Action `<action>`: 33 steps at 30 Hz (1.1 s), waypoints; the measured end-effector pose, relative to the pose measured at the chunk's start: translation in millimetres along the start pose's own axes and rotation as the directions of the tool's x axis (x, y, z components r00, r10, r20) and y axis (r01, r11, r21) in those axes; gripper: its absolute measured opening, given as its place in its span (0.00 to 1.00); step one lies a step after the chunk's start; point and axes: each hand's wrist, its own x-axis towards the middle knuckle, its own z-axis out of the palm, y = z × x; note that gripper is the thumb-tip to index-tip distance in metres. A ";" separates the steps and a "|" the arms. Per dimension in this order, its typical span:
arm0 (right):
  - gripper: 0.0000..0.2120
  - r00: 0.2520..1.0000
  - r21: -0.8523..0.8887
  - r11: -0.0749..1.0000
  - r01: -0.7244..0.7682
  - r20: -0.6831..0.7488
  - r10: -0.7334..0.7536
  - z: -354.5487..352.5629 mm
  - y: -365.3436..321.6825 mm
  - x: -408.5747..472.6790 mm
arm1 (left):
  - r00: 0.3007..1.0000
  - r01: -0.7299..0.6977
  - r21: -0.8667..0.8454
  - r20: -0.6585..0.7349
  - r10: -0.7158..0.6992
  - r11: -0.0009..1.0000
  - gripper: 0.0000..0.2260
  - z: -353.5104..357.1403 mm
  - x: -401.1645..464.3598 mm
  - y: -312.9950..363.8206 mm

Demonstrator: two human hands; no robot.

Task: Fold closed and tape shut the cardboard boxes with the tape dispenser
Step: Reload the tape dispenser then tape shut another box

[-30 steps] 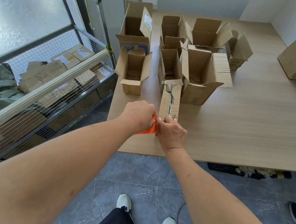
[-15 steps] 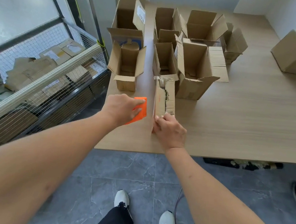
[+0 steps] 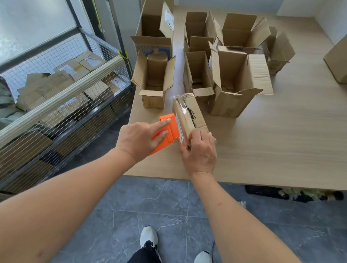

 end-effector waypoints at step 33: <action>0.21 1.000 0.030 0.999 0.011 0.028 -0.012 -9.8 30.0 -10.4 | 0.878 0.305 -0.225 0.443 -0.182 0.925 0.37 45.4 -36.1 3.9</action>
